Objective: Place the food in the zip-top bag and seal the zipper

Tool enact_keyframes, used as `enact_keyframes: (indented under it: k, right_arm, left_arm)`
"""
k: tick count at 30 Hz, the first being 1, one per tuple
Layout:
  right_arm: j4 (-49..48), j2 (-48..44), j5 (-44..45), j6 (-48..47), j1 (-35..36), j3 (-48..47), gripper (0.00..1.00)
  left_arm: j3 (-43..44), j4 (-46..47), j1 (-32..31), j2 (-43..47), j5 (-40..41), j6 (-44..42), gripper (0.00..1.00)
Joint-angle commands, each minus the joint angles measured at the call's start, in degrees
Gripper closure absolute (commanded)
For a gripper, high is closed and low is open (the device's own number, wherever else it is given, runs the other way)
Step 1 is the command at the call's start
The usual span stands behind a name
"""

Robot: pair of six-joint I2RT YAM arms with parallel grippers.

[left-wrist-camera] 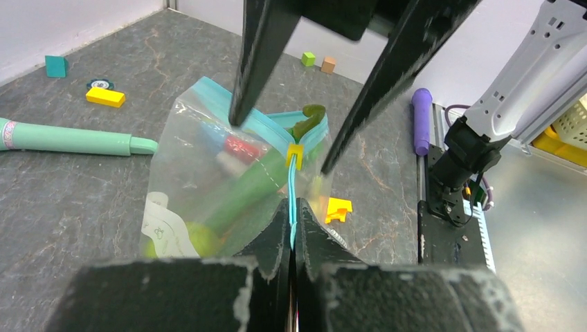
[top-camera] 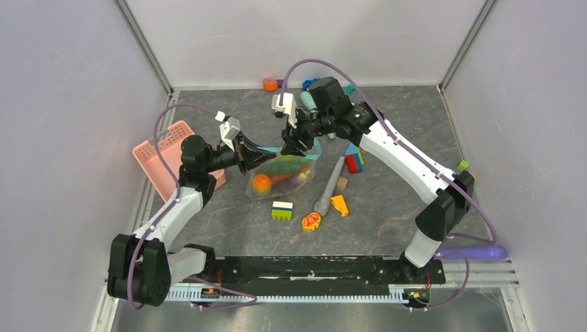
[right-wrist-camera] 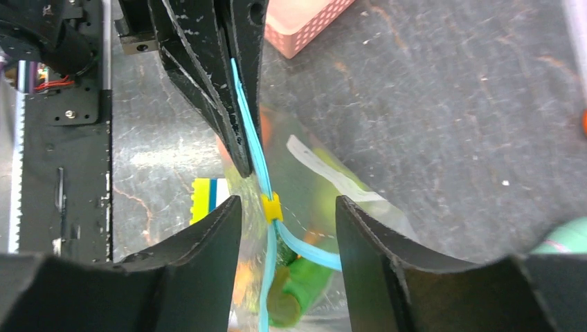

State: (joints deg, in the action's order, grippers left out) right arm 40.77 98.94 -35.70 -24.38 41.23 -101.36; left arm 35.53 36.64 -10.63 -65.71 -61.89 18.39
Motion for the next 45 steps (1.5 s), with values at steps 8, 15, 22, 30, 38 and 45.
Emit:
enact_keyframes:
  k: [8,15,22,30,38,45]
  right_arm:
    - [-10.76,-16.35,11.99,5.86,-2.96,10.78,0.45]
    - [-10.78,-18.92,11.75,-0.31,-5.06,18.49,0.51]
    - [-9.25,-13.78,9.58,-6.84,-5.29,16.20,0.51]
    - [-4.54,-15.07,1.41,-18.30,-5.31,21.72,0.47]
    - [-8.29,-13.99,-6.00,-16.04,-5.08,22.33,0.44]
    - [-16.42,-12.45,-9.37,-7.15,-4.50,22.23,0.49]
  left_arm:
    - [-0.79,2.31,-0.18,2.41,-1.45,-2.56,0.98]
    - [-0.20,-0.29,-0.18,2.40,-2.42,-5.16,0.98]
    - [0.65,-2.32,-0.18,2.31,-4.12,-6.74,0.98]
    - [1.73,-4.74,-0.18,2.01,-4.03,-7.76,0.98]
    - [2.09,-5.55,-0.16,2.08,-4.01,-7.46,0.98]
    - [2.17,-5.63,-0.27,2.54,-3.88,-6.88,0.98]
